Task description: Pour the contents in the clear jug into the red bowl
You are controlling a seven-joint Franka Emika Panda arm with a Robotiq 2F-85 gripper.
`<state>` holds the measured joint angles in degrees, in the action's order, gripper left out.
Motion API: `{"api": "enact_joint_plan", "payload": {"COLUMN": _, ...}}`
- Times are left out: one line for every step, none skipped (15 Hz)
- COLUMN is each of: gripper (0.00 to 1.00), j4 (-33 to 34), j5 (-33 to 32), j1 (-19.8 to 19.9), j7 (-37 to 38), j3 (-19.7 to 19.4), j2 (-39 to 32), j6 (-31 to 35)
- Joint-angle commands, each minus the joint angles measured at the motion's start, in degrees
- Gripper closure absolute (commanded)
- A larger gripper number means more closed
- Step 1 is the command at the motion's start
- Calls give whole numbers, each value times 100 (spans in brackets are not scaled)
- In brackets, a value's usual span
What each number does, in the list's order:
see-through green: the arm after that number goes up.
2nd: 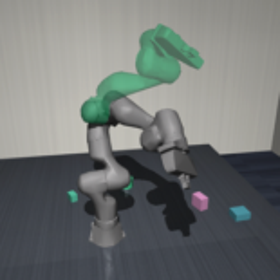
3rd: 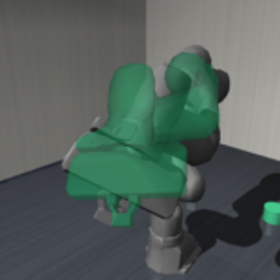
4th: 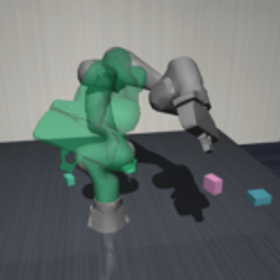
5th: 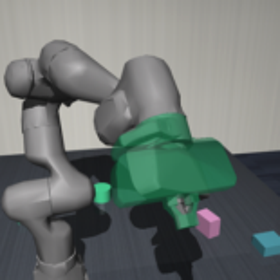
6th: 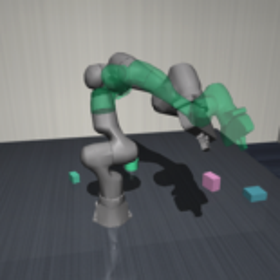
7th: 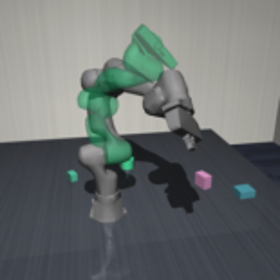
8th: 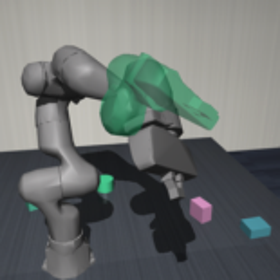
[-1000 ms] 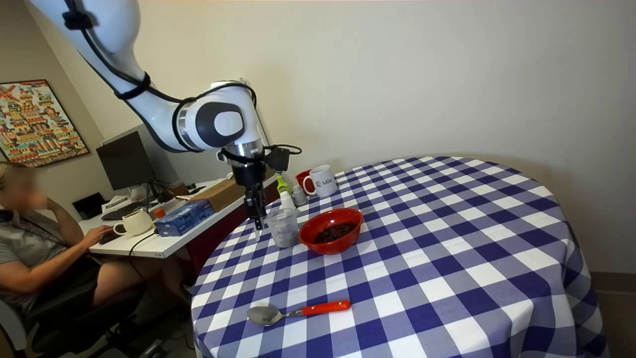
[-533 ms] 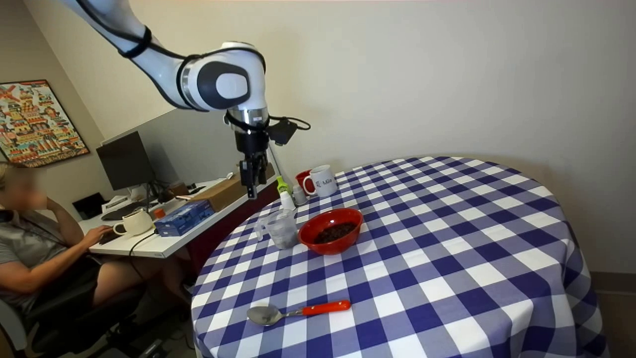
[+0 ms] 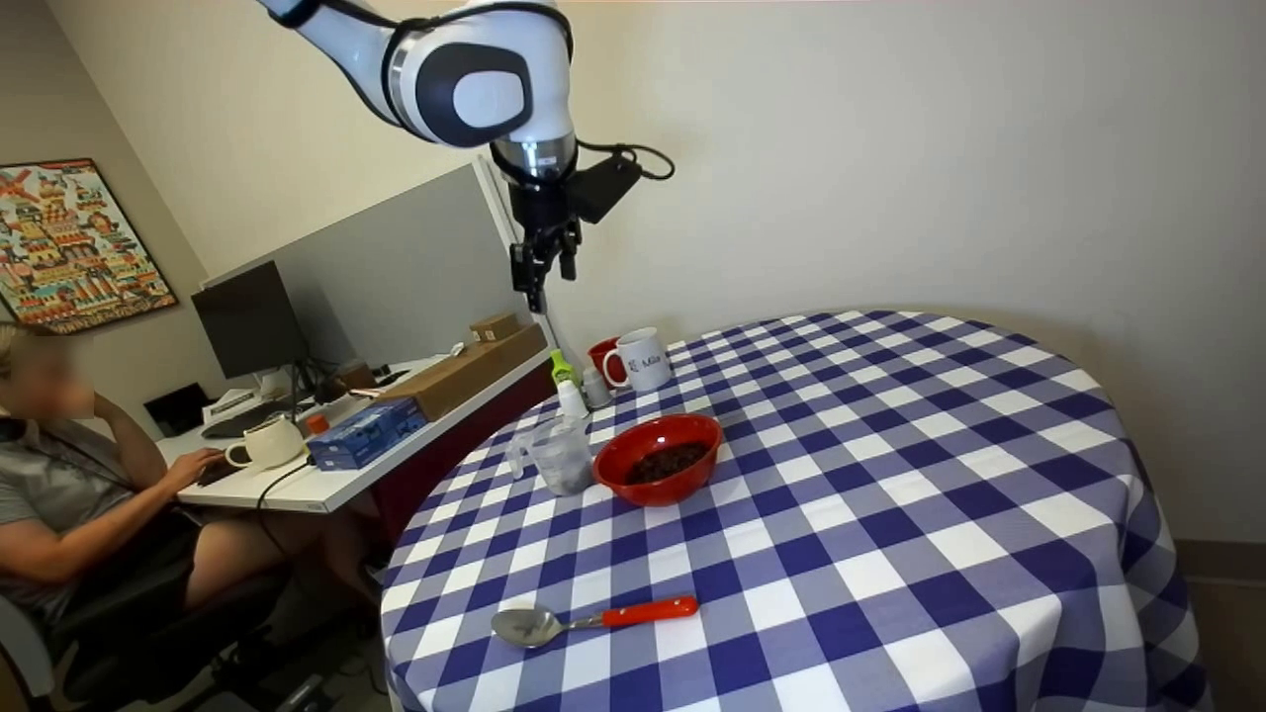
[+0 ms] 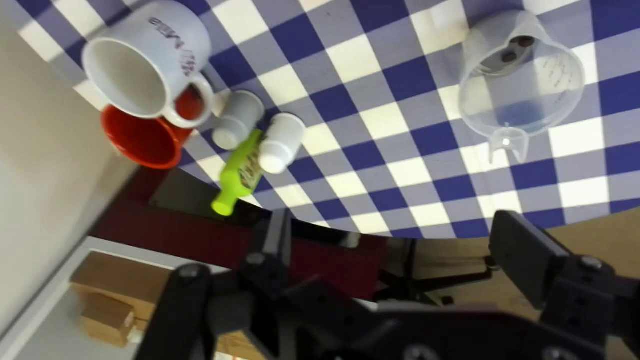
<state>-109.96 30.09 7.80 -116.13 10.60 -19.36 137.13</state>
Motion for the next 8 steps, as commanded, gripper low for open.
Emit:
{"api": "enact_joint_plan", "payload": {"gripper": 0, "j4": 89, "j5": 364, "j1": -14, "j7": 342, "j3": -110, "j2": 73, "j6": 753}}
{"api": "enact_joint_plan", "payload": {"gripper": 0, "j4": 83, "j5": 398, "j1": -12, "j7": 444, "j3": -135, "j2": 78, "j6": 1041}}
{"api": "enact_joint_plan", "payload": {"gripper": 0, "j4": 39, "j5": 342, "j1": -36, "j7": 575, "j3": -174, "j2": 95, "j6": 1396}}
{"api": "enact_joint_plan", "payload": {"gripper": 0, "j4": 13, "j5": 378, "j1": -23, "j7": 739, "j3": -169, "j2": 105, "j6": 1660}}
{"api": "enact_joint_plan", "payload": {"gripper": 0, "j4": 93, "j5": 216, "j1": 56, "j7": 540, "j3": -85, "j2": 12, "j6": 1274}}
{"api": "enact_joint_plan", "payload": {"gripper": 0, "j4": 94, "j5": 205, "j1": 65, "j7": 576, "j3": -83, "j2": 11, "j6": 1337}}
{"api": "enact_joint_plan", "payload": {"gripper": 0, "j4": 90, "j5": 206, "j1": 68, "j7": 575, "j3": -80, "j2": 3, "j6": 1327}}
{"api": "enact_joint_plan", "payload": {"gripper": 0, "j4": 86, "j5": 206, "j1": 68, "j7": 575, "j3": -75, "j2": -6, "j6": 1327}}
